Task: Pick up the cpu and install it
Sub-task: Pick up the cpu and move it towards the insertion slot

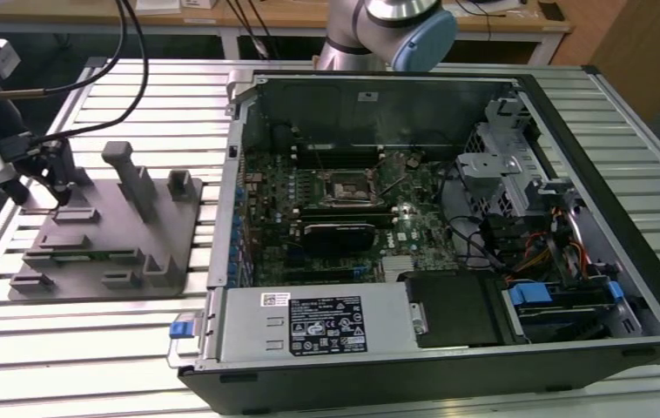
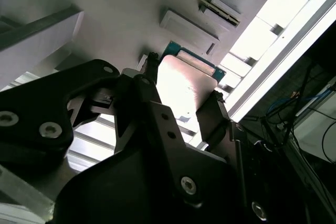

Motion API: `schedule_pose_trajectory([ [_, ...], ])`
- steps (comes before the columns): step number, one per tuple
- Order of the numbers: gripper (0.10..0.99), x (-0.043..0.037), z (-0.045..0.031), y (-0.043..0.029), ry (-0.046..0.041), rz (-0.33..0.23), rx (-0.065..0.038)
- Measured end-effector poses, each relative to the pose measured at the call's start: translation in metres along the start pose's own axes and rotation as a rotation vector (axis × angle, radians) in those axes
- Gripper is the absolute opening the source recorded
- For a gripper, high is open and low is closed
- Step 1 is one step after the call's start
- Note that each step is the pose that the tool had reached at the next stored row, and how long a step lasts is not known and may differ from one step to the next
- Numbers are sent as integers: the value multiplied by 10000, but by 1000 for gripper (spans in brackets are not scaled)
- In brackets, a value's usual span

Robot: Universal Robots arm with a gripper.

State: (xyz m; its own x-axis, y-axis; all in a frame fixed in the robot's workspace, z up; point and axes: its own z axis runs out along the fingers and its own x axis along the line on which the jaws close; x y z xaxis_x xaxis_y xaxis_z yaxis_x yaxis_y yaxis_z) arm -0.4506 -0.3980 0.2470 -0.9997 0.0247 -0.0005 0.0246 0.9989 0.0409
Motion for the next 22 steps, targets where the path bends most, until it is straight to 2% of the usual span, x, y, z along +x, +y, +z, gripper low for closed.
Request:
schedule_pose_trajectory([
  [13,541,0,-110,5,-1,-1,0],
  [22,541,0,-214,10,-1,0,-1],
])
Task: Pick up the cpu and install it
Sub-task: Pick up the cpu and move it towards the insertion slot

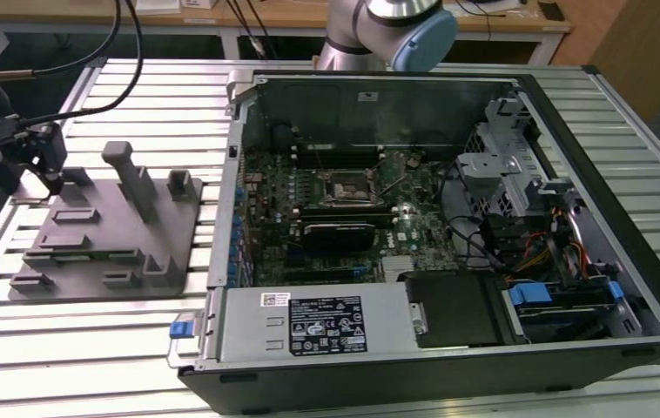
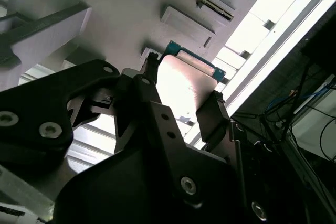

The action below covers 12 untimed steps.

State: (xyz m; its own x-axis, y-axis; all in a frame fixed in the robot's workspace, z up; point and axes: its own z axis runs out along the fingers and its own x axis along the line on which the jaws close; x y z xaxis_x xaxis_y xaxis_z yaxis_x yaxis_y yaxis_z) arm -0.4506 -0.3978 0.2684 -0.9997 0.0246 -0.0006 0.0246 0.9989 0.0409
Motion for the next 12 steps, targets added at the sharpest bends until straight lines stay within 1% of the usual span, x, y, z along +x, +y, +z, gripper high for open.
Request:
schedule_pose_trajectory([
  [12,541,0,-145,7,0,0,0],
])
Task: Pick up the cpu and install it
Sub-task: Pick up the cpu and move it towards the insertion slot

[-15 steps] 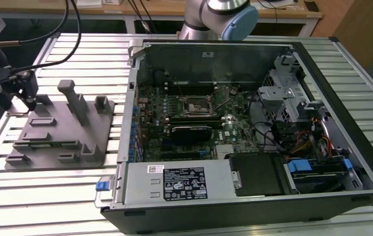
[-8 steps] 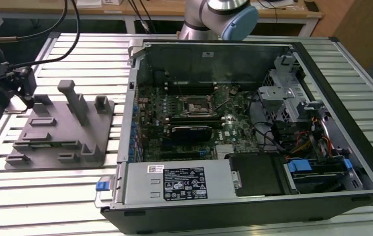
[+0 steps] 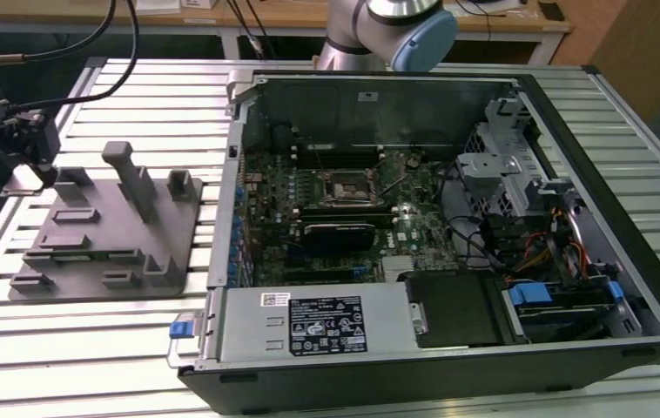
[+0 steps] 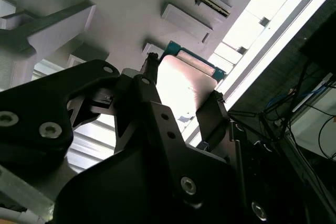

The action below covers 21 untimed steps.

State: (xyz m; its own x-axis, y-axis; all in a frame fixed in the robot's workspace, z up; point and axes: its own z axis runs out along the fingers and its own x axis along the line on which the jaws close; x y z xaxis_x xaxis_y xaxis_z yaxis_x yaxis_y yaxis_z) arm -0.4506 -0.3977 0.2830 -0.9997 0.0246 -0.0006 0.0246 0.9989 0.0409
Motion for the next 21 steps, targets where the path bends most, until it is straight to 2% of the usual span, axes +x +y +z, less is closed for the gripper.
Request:
schedule_pose_trajectory([
  [21,541,0,-212,14,0,0,0],
])
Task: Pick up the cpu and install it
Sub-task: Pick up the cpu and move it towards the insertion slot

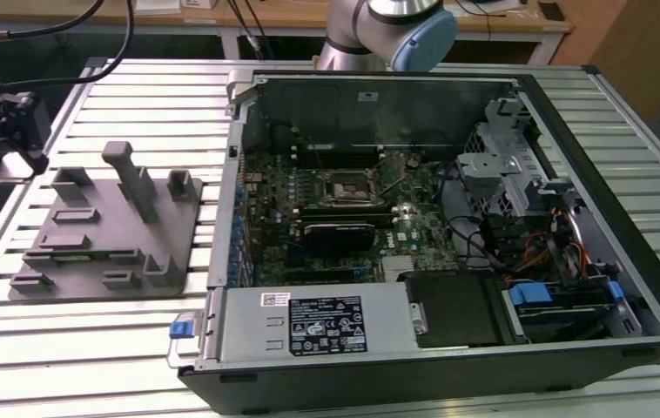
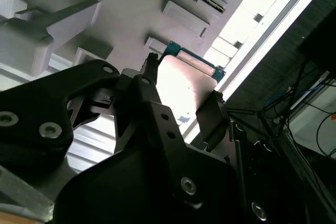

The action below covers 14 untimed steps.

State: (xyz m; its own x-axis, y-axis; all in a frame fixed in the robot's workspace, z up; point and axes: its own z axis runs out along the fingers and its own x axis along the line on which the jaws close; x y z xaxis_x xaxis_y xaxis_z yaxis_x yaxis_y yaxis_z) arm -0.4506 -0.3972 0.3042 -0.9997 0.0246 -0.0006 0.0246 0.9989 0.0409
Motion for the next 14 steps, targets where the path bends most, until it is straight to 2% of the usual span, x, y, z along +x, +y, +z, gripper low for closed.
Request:
schedule_pose_trajectory([
  [14,541,0,-131,8,0,0,0],
])
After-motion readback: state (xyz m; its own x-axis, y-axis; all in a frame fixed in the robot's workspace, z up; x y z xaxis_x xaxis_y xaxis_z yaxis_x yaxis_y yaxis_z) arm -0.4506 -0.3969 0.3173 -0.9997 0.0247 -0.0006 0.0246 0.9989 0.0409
